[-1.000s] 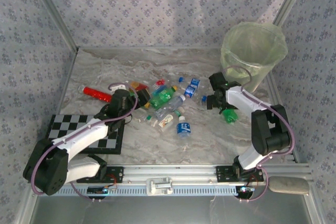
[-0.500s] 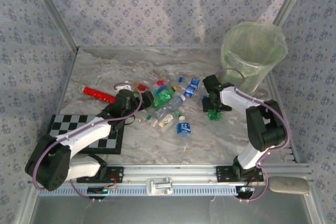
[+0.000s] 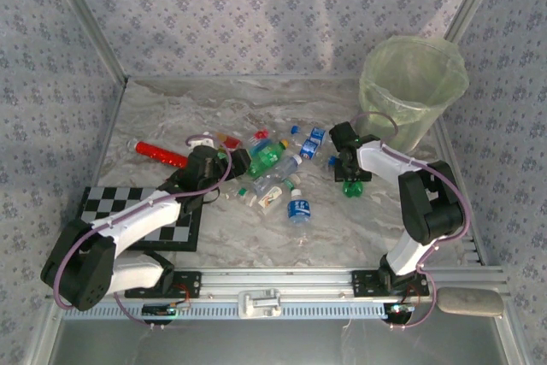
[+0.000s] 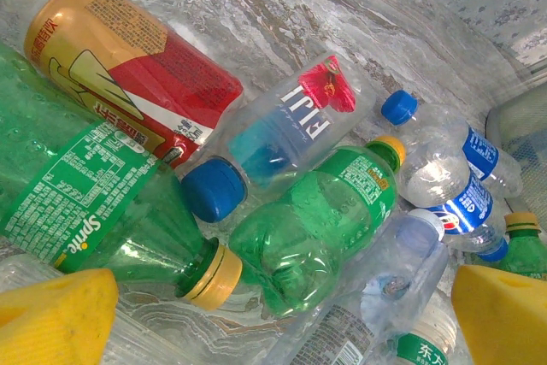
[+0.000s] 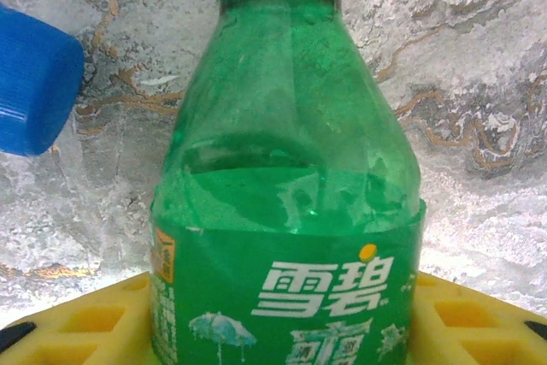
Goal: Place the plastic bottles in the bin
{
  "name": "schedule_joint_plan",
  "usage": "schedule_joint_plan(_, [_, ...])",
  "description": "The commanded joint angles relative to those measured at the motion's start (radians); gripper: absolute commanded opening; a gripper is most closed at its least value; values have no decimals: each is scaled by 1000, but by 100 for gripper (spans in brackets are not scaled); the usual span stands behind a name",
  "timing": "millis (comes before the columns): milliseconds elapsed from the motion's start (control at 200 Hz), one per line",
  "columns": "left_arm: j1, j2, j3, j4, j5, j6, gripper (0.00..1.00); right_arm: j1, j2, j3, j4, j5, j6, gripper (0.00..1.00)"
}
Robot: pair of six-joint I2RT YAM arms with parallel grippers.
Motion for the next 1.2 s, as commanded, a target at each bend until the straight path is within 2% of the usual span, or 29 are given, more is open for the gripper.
schedule_joint_plan(0, [-5,7,28,4,0,15,100,13,-58,-16,12,2,6,52])
schedule_joint_plan(150, [-6,15,31,10,-1,14,100,31,-172,-36,70,-39,-33,51])
schedule_joint_plan(415, [-8,24,36,30,19,14,100,66,-392,-39,229,-225,-107,50])
schedule_joint_plan(705, [-31,9,32,31,22,31,100,68,-457,125,324,-376,-184,49])
schedule_joint_plan(880, [-49,0,32,29,20,43,100,56,-425,308,307,-402,-248,48])
schedule_joint_plan(1004, [-61,-3,37,22,17,54,100,36,-396,436,280,-346,-287,47])
schedule_joint_plan(1194, [-85,-4,50,-1,2,75,100,-56,-352,561,266,-250,-283,47])
